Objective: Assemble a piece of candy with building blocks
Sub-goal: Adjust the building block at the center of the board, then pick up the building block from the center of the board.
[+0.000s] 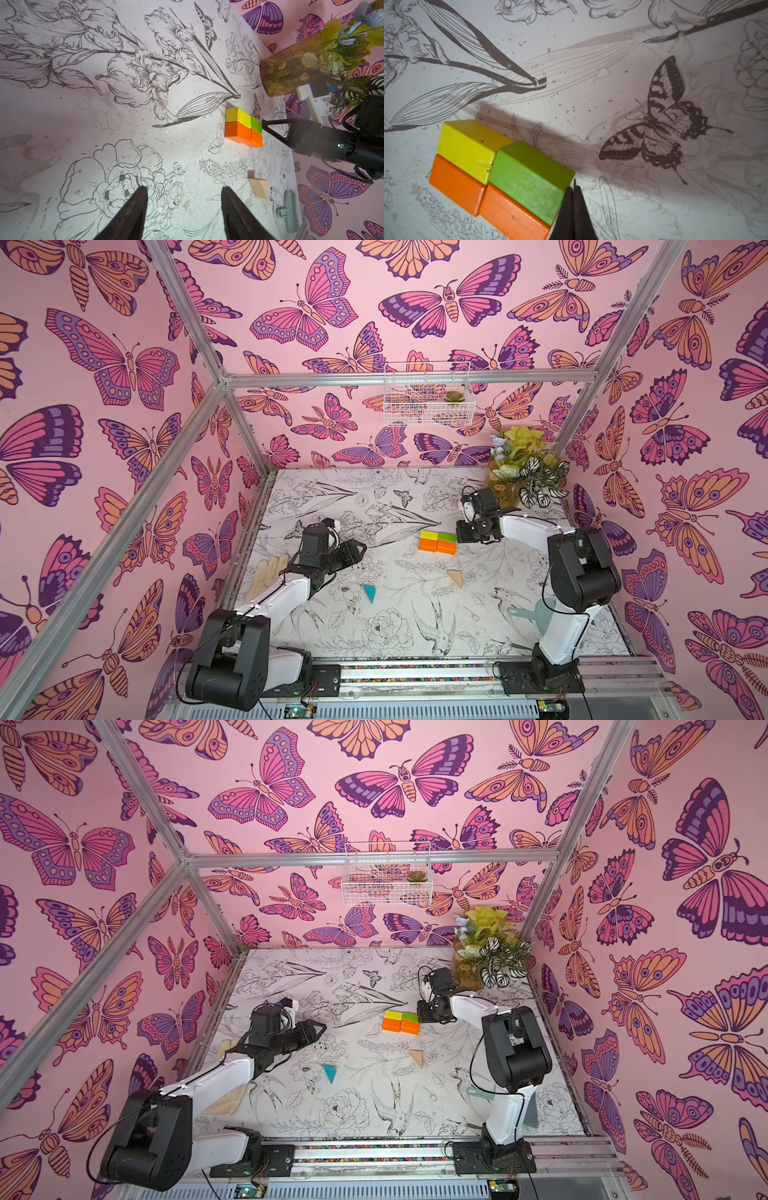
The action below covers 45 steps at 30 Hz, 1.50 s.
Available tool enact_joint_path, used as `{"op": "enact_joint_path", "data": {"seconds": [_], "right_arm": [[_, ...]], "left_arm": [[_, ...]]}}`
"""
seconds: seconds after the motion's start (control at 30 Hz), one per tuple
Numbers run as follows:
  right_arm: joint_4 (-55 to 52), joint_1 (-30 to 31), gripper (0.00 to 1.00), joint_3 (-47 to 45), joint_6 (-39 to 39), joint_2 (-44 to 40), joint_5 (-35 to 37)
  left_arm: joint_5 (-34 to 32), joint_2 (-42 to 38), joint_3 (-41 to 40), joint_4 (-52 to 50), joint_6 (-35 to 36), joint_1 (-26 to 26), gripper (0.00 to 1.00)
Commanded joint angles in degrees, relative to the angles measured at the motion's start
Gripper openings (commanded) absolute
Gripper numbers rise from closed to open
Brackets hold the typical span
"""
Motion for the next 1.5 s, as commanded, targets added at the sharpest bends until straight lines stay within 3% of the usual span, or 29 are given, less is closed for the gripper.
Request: {"op": "enact_joint_path", "data": {"seconds": [0.0, 0.27, 0.53, 0.67, 0.83, 0.9, 0.97, 1.03, 1.07, 1.13, 1.17, 1.3, 1.37, 1.47], "right_arm": [[0.5, 0.0, 0.0, 1.5, 0.8, 0.5, -1.4], [-1.7, -0.1, 0.0, 2.3, -0.6, 0.1, 0.7], [-3.8, 0.1, 0.0, -2.0, -0.1, -6.1, 2.2], [-2.3, 0.6, 0.0, -8.4, -1.0, -15.5, -1.8], [1.3, 3.3, 0.01, -14.0, -5.2, -34.2, 0.1], [4.1, 3.5, 0.1, -15.6, -5.2, -38.8, -0.1], [7.1, 3.4, 0.25, -17.5, -3.0, -41.7, 0.0], [11.0, 3.2, 0.57, -19.6, -2.2, -43.0, -4.4], [13.6, 3.2, 0.68, -20.9, -1.2, -43.3, -7.4], [18.9, 3.2, 0.81, -22.8, 0.8, -42.7, -14.7], [20.7, 3.3, 0.97, -23.3, 2.3, -41.7, -17.7], [17.4, 3.4, 0.95, -20.1, 3.0, -38.6, -24.1], [17.8, 3.7, 0.86, -19.1, 3.3, -41.0, -22.9], [21.4, 4.6, 0.89, -19.2, 3.8, -47.1, -16.0]], "left_arm": [[0.7, -0.8, -0.9, 0.8, 0.1, 0.2, 0.6], [0.4, -0.9, -1.2, 0.8, 0.1, 0.2, 0.6], [0.2, -0.9, -1.0, 0.9, 0.6, 0.2, 0.6], [-0.6, -4.0, -1.0, 0.5, 1.8, 0.2, 0.59], [-3.0, -7.1, -1.3, 0.5, 2.9, 0.2, 0.6], [-3.6, -8.2, -1.1, 0.6, 3.0, 0.2, 0.6], [-3.9, -9.4, -1.2, 0.9, 3.0, 0.2, 0.6], [-4.3, -11.1, -1.5, 1.4, 2.9, 0.2, 0.6], [-4.6, -12.0, -1.8, 1.5, 2.8, 0.2, 0.6], [-5.6, -14.2, -2.5, 1.6, 2.5, 0.1, 0.6], [-6.0, -15.4, -2.9, 1.7, 2.4, 0.1, 0.61], [-6.8, -19.7, -4.6, 1.6, 1.7, 0.1, 0.61], [-7.0, -21.8, -5.1, 1.3, 1.5, 0.2, 0.61], [-7.6, -23.1, -4.8, 0.2, 1.9, 0.2, 0.62]]}}
